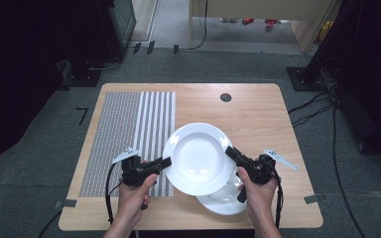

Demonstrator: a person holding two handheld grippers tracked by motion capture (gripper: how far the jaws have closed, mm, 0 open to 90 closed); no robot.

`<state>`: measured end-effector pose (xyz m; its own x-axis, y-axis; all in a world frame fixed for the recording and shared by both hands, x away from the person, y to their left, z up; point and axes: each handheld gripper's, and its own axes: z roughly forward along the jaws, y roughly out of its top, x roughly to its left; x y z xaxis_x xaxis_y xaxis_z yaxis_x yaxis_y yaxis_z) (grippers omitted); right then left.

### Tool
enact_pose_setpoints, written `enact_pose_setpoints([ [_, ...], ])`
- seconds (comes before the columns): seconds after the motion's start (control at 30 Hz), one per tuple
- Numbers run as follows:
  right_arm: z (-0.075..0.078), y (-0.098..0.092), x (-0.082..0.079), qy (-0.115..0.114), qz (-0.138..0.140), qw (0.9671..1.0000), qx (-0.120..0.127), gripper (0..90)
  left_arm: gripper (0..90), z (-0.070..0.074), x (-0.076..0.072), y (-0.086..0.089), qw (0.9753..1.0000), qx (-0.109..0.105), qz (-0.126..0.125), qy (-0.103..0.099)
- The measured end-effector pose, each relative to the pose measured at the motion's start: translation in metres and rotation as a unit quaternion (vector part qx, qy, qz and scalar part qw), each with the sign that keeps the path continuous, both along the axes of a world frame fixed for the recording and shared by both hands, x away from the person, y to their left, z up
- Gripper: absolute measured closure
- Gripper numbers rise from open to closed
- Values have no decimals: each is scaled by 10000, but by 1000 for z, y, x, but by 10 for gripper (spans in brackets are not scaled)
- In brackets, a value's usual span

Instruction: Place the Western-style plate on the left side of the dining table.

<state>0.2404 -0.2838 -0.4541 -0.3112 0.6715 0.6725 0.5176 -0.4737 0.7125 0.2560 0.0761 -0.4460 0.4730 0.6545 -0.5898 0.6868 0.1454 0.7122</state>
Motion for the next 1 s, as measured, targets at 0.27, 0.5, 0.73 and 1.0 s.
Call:
enact_pose_setpoints([
  [0.27,9,25,17,69,167,9997,133,811,746,15,8,30,9998,-24,215,2],
  [0.5,14,52,32,113,353,9990,238,814,757,23,15,58,9991,-126,392,65],
  [0.73,17,76,47,163,466,9984,260,816,758,24,22,78,9981,-177,581,117],
  [1.0,16,100,62,277,567,9973,369,819,758,26,28,101,9965,-201,805,111],
])
